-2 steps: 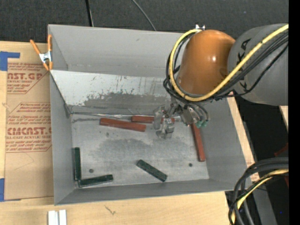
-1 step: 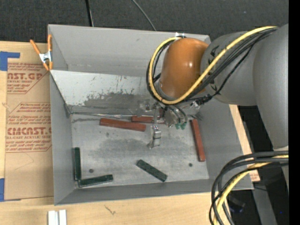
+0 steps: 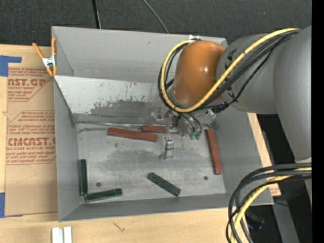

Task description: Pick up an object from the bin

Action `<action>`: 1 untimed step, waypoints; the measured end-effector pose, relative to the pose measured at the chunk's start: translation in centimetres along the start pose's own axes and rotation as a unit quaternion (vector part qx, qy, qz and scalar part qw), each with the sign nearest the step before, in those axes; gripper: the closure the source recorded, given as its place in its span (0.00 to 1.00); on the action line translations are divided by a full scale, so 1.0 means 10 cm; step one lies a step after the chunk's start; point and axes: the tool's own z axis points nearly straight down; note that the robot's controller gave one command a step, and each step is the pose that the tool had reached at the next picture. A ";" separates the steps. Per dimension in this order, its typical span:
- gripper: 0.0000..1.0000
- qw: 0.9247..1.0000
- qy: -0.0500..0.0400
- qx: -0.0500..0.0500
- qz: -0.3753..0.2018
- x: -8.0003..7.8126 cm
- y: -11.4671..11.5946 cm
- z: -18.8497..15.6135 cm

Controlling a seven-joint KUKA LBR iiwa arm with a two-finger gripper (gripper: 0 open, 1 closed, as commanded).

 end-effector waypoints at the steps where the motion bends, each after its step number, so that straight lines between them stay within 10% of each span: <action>1: 0.00 1.000 -0.003 0.000 0.017 -0.02 0.00 0.49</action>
Offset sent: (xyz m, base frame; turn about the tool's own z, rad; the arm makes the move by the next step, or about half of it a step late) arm 0.0030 0.0056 -0.0457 0.1571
